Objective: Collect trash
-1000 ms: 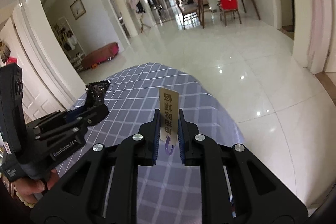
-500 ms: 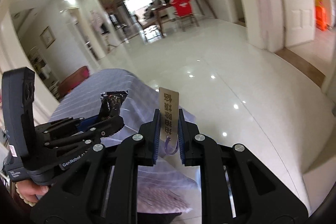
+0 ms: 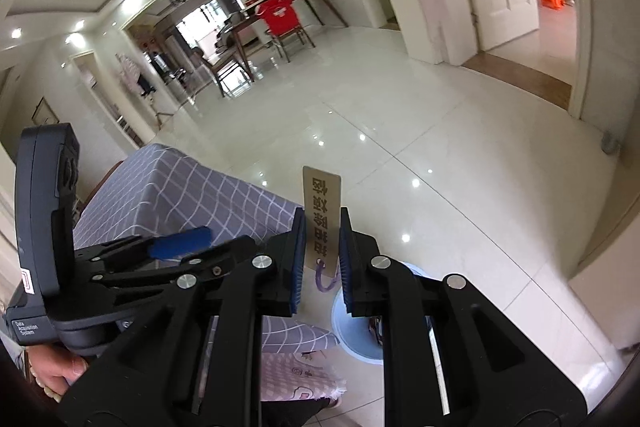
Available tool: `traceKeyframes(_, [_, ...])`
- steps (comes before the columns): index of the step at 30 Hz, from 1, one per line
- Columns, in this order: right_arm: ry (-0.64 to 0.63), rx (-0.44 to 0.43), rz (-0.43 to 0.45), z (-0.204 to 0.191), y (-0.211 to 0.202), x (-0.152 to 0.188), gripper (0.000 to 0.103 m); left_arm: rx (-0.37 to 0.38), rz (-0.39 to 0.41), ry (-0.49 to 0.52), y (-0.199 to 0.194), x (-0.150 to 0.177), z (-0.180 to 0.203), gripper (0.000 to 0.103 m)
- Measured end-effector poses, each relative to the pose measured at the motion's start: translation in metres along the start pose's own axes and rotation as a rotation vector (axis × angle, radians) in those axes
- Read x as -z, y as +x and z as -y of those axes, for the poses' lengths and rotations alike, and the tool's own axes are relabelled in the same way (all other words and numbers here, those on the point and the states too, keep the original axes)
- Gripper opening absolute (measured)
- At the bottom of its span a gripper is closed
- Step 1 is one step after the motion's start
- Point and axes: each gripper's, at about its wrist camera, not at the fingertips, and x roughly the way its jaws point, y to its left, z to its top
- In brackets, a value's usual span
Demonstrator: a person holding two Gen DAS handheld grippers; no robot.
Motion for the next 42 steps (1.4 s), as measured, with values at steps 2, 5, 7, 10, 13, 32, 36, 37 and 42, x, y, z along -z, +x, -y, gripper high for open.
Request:
traceKeyframes(2, [0.006,0.004,-0.004,-0.003,-0.001,0.005,0.016,-0.031,-0.003,-0.005,0.001,0.001,-0.004,0.071])
traceKeyframes(5, [0.011,-0.003,-0.019,0.0,0.004,0.008,0.016,-0.055,-0.009,-0.03,-0.001,0.003,-0.018,0.075])
traceKeyframes(7, [0.01,-0.009,-0.027,-0.007,0.008,0.008,0.016,-0.086,-0.005,-0.044,-0.002,0.007,-0.022,0.076])
traceKeyframes(10, [0.002,-0.017,-0.036,-0.011,0.012,0.01,0.016,-0.116,-0.009,-0.058,-0.005,0.009,-0.03,0.076])
traceKeyframes(13, [-0.005,-0.027,-0.039,-0.017,0.014,0.009,0.016,-0.142,-0.002,-0.061,-0.01,0.011,-0.036,0.077])
traceKeyframes(32, [-0.069,-0.017,0.001,-0.053,0.018,0.005,0.071,-0.253,0.079,-0.095,-0.061,0.006,-0.068,0.079])
traceKeyframes(36, [-0.08,-0.036,0.018,-0.065,0.003,0.005,0.071,-0.264,0.114,-0.113,-0.085,0.009,-0.073,0.079])
traceKeyframes(37, [-0.084,-0.04,0.023,-0.069,-0.001,0.005,0.071,-0.264,0.125,-0.113,-0.093,0.011,-0.073,0.079])
traceKeyframes(42, [-0.13,-0.081,0.066,-0.092,-0.039,0.006,0.071,-0.308,0.186,-0.115,-0.136,0.026,-0.072,0.08])
